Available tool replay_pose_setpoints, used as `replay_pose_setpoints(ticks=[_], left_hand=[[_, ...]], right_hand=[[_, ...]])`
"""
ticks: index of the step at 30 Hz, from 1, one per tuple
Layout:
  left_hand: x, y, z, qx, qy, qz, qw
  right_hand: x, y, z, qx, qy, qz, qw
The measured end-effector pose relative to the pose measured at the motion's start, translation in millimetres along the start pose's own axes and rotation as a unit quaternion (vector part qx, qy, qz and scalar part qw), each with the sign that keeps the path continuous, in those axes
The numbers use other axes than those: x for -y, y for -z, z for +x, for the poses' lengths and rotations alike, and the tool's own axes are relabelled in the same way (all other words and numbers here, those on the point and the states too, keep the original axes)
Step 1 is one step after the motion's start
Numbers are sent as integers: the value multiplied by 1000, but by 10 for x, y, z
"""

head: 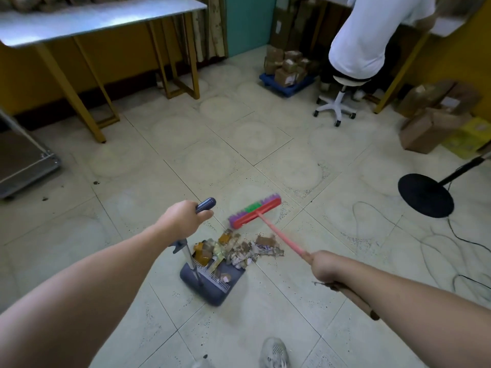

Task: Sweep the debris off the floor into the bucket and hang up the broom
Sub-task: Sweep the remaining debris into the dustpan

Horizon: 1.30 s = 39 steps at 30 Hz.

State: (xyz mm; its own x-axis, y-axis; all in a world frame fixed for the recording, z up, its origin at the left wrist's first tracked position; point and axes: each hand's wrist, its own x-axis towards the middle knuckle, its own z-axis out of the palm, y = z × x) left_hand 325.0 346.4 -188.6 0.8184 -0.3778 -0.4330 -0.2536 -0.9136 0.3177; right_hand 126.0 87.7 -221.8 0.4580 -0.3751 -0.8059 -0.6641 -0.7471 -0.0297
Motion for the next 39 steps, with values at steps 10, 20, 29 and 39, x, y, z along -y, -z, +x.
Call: replay_pose_setpoints(ticks=[10, 20, 29, 39], left_hand=[[-150, -246, -150, 12, -20, -11, 1000], [-315, -389, -326, 13, 9, -21, 1000], [-406, -611, -688, -49, 118, -101, 987], [-483, -664, -588, -83, 143, -120, 979]], right_hand=[[-161, -302, -93, 51, -57, -45, 996], [70, -438, -425, 101, 27, -205, 973], [-514, 20, -424, 37, 74, -62, 995], [-18, -59, 230, 8, 93, -43, 995]])
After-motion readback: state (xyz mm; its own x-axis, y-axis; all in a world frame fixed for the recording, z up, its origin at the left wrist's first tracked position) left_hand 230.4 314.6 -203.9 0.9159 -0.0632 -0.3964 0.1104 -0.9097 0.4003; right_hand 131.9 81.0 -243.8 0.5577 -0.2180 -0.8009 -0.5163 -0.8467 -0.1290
